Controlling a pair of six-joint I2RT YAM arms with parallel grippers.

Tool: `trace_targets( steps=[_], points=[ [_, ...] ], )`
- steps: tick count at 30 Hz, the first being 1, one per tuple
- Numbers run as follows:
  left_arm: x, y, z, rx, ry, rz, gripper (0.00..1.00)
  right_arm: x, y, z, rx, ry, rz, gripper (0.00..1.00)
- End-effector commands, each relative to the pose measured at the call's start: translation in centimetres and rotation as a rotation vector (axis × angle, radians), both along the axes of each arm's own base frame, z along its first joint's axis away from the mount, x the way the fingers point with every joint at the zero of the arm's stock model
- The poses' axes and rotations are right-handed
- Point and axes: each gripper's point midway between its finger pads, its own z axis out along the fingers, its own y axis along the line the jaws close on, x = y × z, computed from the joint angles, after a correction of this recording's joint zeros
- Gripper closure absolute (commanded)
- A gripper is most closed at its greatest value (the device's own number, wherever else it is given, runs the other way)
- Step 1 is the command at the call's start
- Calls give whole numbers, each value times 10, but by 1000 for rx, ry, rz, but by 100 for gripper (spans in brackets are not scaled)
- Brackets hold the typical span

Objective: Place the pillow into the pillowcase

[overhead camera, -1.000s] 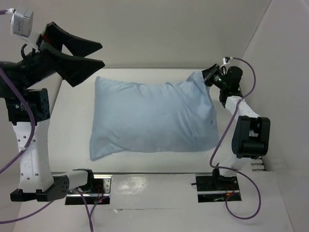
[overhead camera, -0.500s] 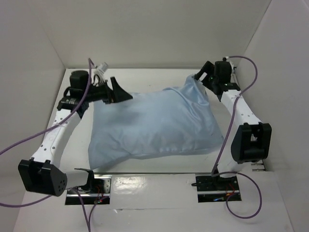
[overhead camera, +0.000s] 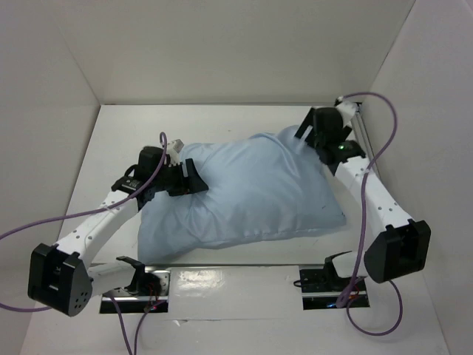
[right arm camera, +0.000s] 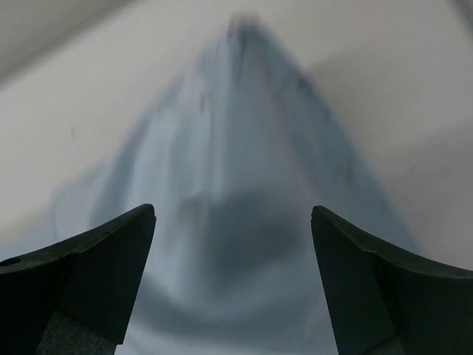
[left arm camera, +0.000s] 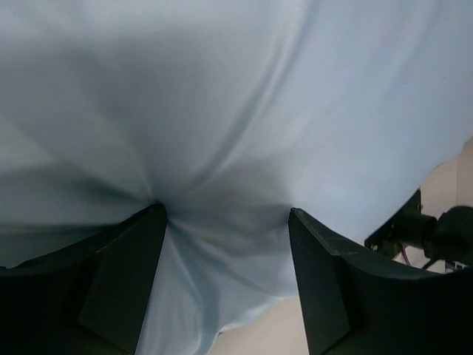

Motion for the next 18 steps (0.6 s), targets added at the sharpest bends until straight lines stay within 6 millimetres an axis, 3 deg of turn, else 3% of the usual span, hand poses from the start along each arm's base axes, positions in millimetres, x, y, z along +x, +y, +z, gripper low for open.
trace_targets(
  steps=[1, 3, 4, 6, 7, 8, 10, 15, 16, 18],
  points=[
    [5, 11, -41, 78, 109, 119, 20, -61, 53, -48, 28, 121, 105, 7],
    [10, 11, -42, 75, 103, 134, 20, -79, 71, -71, 55, 134, 153, 7],
    [12, 13, -42, 80, 104, 152, 20, -91, 78, -97, 68, 172, 169, 7],
    [28, 7, -35, 58, 73, 159, 20, -93, 83, -120, 88, 199, 186, 9],
    [40, 12, -33, 45, 62, 183, 20, -96, 86, -145, 87, 254, 190, 9],
    [49, 12, -30, 28, 57, 193, 20, -82, 90, -144, 93, 218, 207, 9],
    [74, 7, -24, 15, 44, 197, 20, -65, 96, -162, 90, 256, 232, 9],
    [117, 8, -3, 38, -37, 212, 20, -12, 96, -149, 12, 206, 199, 0],
    [125, 6, 13, 31, -78, 206, 20, -5, 93, -144, 16, 195, 186, 0],
    [135, 6, 19, 22, -90, 210, 20, 19, 89, -117, 36, 145, 171, 0]
  ],
)
